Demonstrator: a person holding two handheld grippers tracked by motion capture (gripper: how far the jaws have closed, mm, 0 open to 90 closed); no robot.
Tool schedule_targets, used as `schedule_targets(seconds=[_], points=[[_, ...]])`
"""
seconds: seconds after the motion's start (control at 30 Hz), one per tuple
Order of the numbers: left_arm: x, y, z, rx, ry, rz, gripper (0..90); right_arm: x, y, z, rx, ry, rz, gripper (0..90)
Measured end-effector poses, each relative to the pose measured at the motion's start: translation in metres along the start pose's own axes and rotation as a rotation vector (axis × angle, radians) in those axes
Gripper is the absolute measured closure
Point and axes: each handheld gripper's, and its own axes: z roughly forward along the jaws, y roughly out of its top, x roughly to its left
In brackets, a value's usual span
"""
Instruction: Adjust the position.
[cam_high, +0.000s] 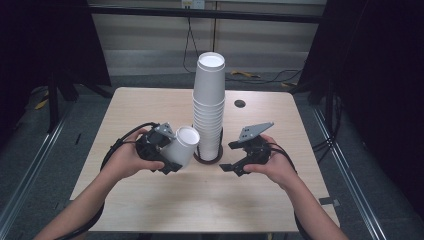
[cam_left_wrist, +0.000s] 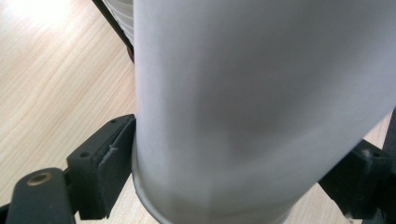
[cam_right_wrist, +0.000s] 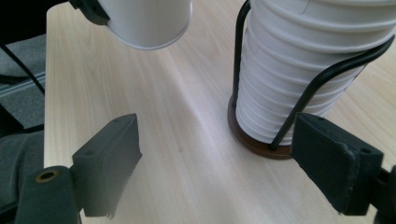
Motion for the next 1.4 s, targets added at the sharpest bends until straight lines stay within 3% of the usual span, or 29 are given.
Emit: schedule_targets(seconds=[0.4, 1.0, 1.4], points=[[-0.006, 0.002, 0.01, 0.021, -0.011, -0.007, 13.4, 0.003, 0.007, 0.002, 0.078, 0.02, -0.049, 15.7], [-0.015, 0.008, 0.025, 0.088, -0.026, 0.04, 13.5, 0.011, 0.015, 0.003, 0.168, 0.061, -0.096, 16.0], [-0.021, 0.012, 0.034, 0.126, -0.034, 0.055, 13.6, 0.012, 0.018, 0.004, 0.188, 0.083, -0.116, 16.1]])
